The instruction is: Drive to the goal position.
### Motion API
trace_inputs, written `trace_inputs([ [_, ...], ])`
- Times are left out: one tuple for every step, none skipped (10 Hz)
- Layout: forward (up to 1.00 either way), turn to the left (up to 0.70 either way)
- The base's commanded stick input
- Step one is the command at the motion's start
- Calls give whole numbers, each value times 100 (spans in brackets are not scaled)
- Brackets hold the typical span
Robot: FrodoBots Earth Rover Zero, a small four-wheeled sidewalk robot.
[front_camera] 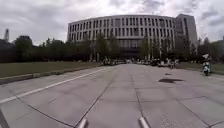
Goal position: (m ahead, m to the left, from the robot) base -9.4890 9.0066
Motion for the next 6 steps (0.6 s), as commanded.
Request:
trace_inputs([
  [0, 0],
  [0, 0],
  [0, 0],
  [0, 0],
  [30, 0],
  [70, 0],
])
